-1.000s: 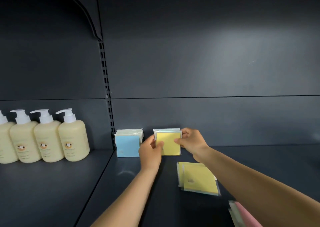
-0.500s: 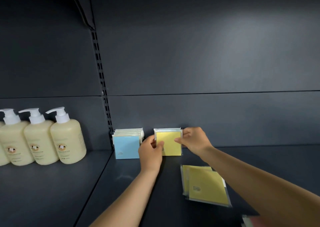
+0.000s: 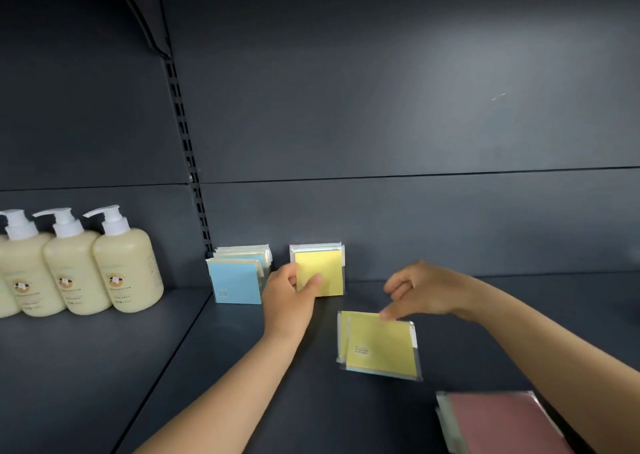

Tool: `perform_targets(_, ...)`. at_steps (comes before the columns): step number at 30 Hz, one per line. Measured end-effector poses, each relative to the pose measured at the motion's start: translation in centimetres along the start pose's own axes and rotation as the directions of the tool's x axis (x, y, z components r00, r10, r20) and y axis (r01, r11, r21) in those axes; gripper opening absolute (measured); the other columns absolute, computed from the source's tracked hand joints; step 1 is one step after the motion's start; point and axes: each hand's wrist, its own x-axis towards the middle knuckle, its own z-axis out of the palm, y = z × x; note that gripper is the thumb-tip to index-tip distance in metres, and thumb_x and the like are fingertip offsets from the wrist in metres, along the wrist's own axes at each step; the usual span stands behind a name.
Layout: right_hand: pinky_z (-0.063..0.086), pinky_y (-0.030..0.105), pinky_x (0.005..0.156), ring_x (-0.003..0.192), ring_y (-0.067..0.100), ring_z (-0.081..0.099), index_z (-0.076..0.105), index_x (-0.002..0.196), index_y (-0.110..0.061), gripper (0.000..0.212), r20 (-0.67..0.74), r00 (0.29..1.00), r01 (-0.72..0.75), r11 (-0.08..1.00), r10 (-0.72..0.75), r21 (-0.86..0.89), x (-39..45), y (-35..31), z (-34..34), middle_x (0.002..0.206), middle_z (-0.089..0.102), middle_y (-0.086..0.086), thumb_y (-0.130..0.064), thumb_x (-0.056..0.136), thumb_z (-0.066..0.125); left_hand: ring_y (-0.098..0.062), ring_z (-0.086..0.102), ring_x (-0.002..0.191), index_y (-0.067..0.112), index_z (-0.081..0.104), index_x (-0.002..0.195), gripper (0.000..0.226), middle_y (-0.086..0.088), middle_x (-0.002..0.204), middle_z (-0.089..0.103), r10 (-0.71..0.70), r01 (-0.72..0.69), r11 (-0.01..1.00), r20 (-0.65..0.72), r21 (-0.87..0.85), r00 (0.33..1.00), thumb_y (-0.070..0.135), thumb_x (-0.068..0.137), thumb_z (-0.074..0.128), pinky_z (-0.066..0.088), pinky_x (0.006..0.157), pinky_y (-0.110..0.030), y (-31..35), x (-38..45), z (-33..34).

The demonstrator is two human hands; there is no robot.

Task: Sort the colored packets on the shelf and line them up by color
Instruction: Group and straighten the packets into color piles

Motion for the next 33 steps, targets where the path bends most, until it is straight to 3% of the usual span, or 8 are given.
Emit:
perform_targets(4, 0.042, 0.028, 0.103, 0.111, 0.009, 0.057, 0.056, 0.127, -0.018, 0.064, 0.029, 1.0, 0.006, 1.0, -0.007, 0.024, -1.0, 1.6, 0.6, 0.121, 0.061, -0.005, -0.039, 0.071, 0.079, -0.015, 0.047, 0.115, 0.016, 0.046, 0.13, 0.059, 0.002, 0.124, 0.039, -0.014, 0.002, 0.991, 0.088, 0.136, 0.996, 0.035, 0.079, 0.071, 0.038, 0.093, -0.025, 0.9, -2.8, 0.0)
perform_targets(9, 0.043, 0.03, 0.104, 0.11, 0.009, 0.057, 0.058, 0.125, -0.017, 0.067, 0.016, 0.999, 0.038, 0.997, -0.039, 0.064, -0.9, 1.6, 1.5, 0.117, 0.061, -0.005, -0.038, 0.066, 0.082, -0.013, 0.048, 0.111, 0.018, 0.048, 0.127, 0.052, 0.0, 0.128, 0.043, -0.003, -0.022, 0.979, 0.124, 0.202, 0.992, 0.028, 0.081, 0.07, 0.038, 0.09, -0.024, 0.6, -3.1, 0.1)
perform_targets(13, 0.043, 0.027, 0.102, 0.11, 0.009, 0.057, 0.058, 0.125, -0.015, 0.069, -0.008, 0.998, 0.059, 0.993, -0.059, 0.101, -0.7, 1.8, 2.2, 0.118, 0.062, -0.004, -0.038, 0.065, 0.084, -0.017, 0.057, 0.102, 0.016, 0.051, 0.116, 0.046, -0.001, 0.116, 0.057, -0.018, 0.0, 0.975, 0.08, 0.221, 0.997, 0.028, 0.077, 0.074, 0.048, 0.089, -0.033, -0.3, -1.7, 1.0)
perform_targets(18, 0.043, 0.024, 0.099, 0.109, 0.008, 0.058, 0.058, 0.125, -0.014, 0.069, -0.018, 0.998, 0.067, 0.989, -0.065, 0.132, -0.7, 2.0, 2.4, 0.118, 0.062, -0.003, -0.037, 0.065, 0.084, -0.018, 0.058, 0.088, 0.014, 0.05, 0.099, 0.031, 0.001, 0.092, 0.058, -0.075, 0.075, 0.991, -0.008, 0.109, 0.997, 0.02, 0.078, 0.073, 0.043, 0.074, -0.027, -0.3, -0.1, 1.9)
perform_targets(24, 0.044, 0.025, 0.1, 0.107, 0.007, 0.058, 0.058, 0.125, -0.015, 0.068, -0.023, 0.998, 0.065, 0.991, -0.062, 0.117, -0.9, 1.9, 2.3, 0.114, 0.062, -0.005, -0.038, 0.066, 0.083, -0.016, 0.053, 0.082, 0.012, 0.053, 0.095, 0.022, 0.001, 0.087, 0.056, -0.094, 0.1, 0.994, -0.097, 0.052, 0.991, 0.012, 0.08, 0.07, 0.039, 0.071, -0.025, -1.0, 1.0, 1.5)
perform_targets(27, 0.045, 0.023, 0.091, 0.1, 0.009, 0.06, 0.058, 0.122, -0.018, 0.064, -0.031, 0.998, 0.059, 0.992, -0.056, 0.114, -1.0, 1.9, 2.2, 0.103, 0.06, -0.007, -0.038, 0.067, 0.082, -0.017, 0.054, 0.083, 0.011, 0.054, 0.096, 0.022, -0.001, 0.091, 0.059, -0.093, 0.101, 0.992, -0.116, 0.069, 0.989, 0.012, 0.08, 0.069, 0.04, 0.071, -0.026, -1.3, 1.5, 1.4)
perform_targets(31, 0.052, 0.025, 0.082, 0.086, 0.014, 0.065, 0.059, 0.112, -0.02, 0.053, -0.018, 0.998, 0.062, 0.984, -0.06, 0.167, -0.9, 2.0, 2.4, 0.097, 0.063, -0.001, -0.034, 0.067, 0.083, -0.017, 0.051, 0.085, 0.008, 0.053, 0.106, 0.03, -0.001, 0.096, 0.055, -0.042, 0.06, 0.99, -0.141, 0.126, 0.989, 0.015, 0.081, 0.069, 0.04, 0.073, -0.027, -1.2, 1.5, 1.2)
perform_targets(33, 0.054, 0.028, 0.084, 0.09, 0.017, 0.065, 0.061, 0.109, -0.017, 0.049, -0.025, 0.997, 0.073, 0.971, -0.07, 0.225, -0.9, 2.1, 2.4, 0.098, 0.063, 0.002, -0.027, 0.067, 0.084, -0.016, 0.05, 0.087, 0.009, 0.051, 0.108, 0.032, -0.002, 0.102, 0.052, 0.02, 0.006, 0.987, -0.161, 0.162, 0.987, 0.017, 0.082, 0.068, 0.041, 0.075, -0.028, -0.8, 1.0, 1.0)
